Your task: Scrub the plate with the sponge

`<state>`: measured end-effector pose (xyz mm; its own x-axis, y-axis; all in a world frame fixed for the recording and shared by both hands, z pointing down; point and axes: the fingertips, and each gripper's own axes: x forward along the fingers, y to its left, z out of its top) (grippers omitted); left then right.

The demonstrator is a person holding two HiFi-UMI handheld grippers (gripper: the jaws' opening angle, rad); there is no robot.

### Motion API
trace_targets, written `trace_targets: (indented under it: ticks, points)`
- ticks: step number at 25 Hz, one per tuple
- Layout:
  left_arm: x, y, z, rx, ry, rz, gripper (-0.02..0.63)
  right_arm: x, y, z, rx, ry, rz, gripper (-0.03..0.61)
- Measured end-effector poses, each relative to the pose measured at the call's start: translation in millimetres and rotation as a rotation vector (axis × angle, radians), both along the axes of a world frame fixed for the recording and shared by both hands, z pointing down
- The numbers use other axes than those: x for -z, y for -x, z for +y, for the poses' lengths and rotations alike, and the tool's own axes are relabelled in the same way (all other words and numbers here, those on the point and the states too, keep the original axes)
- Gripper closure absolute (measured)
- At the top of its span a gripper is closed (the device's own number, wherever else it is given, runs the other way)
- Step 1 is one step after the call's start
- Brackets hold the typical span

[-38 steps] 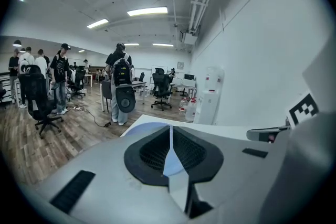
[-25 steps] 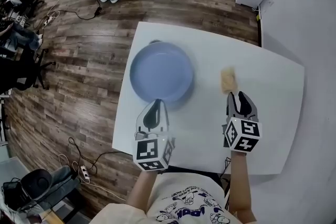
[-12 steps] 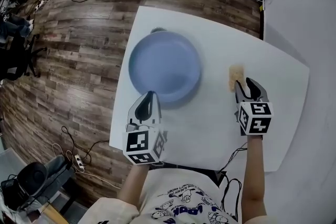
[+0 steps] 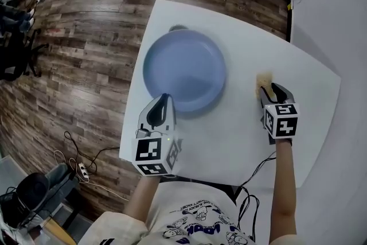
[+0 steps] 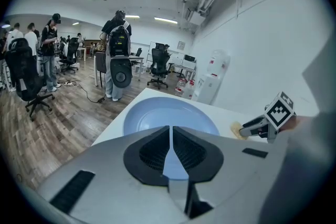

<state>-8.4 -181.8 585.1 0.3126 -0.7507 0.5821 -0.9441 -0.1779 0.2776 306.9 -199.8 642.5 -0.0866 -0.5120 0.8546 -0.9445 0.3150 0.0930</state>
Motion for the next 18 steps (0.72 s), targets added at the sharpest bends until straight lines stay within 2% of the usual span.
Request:
trace_targets:
  ticks: [7, 11, 18]
  points:
    - [-4.0, 2.5, 0.4, -0.005, 0.012, 0.01, 0.592, -7.9, -2.1, 0.7, -0.028, 0.027, -0.043, 0.44]
    - [-4.5, 4.4, -0.8, 0.002, 0.017, 0.021, 0.592, -10.0, -1.1, -1.5, 0.006, 0.042, -0.033, 0.444]
    - [-7.5, 6.6, 2.0, -0.003, 0.031, 0.035, 0.592, -10.8, -1.0, -0.3, -0.016, 0.06, -0.026, 0.457]
